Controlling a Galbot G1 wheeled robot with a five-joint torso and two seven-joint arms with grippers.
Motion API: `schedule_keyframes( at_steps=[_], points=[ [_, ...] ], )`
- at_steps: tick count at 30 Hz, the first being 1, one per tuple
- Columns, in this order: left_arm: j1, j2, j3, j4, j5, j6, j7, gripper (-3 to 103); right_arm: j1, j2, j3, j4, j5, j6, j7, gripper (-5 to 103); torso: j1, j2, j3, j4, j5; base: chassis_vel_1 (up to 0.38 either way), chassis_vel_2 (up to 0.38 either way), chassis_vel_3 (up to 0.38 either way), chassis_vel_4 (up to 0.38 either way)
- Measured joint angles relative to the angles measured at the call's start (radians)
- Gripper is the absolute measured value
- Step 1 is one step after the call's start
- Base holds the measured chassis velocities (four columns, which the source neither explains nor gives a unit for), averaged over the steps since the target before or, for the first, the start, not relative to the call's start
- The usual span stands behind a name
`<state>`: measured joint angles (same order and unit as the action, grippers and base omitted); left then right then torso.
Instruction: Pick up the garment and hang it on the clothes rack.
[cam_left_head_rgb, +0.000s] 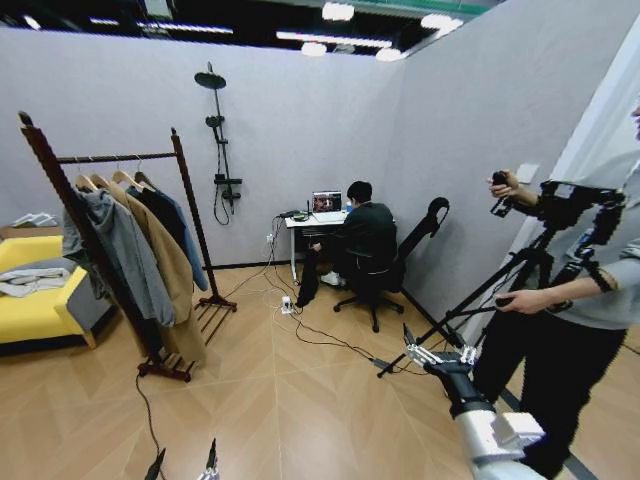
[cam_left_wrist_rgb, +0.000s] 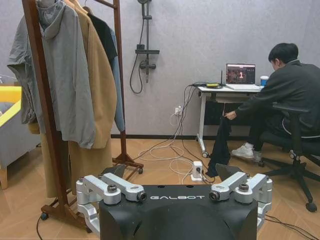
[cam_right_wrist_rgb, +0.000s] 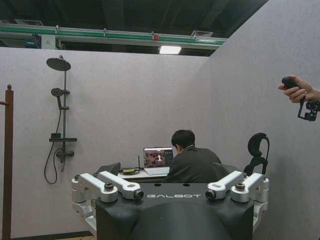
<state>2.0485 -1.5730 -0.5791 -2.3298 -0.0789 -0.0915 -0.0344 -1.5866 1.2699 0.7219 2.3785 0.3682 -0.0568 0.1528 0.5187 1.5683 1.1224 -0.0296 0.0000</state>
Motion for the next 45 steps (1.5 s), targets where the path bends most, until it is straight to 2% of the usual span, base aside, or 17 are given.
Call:
schedule_keyframes(
  at_steps=[16,32,45],
  points=[
    [0.0,0.0,0.0,0.0,0.0,0.0,0.0,100,0.013,-0.002,-0.005,-0.005,0.022,-0.012,-0.004,100,0.0,0.0,0.0,0.0,0.0,0.0,0.0,0.0,0.0],
    [0.0,0.0,0.0,0.0,0.0,0.0,0.0,100,0.029,-0.002,-0.005,-0.026,0.065,0.014,-0.014,100,0.0,0.0,0.0,0.0,-0.0001,0.0,0.0,0.0,0.0],
    [0.0,0.0,0.0,0.0,0.0,0.0,0.0,100,0.028,-0.001,-0.005,-0.037,0.062,0.023,-0.018,100,0.0,0.0,0.0,0.0002,0.0003,-0.186,0.09,0.184,-0.093]
  ],
)
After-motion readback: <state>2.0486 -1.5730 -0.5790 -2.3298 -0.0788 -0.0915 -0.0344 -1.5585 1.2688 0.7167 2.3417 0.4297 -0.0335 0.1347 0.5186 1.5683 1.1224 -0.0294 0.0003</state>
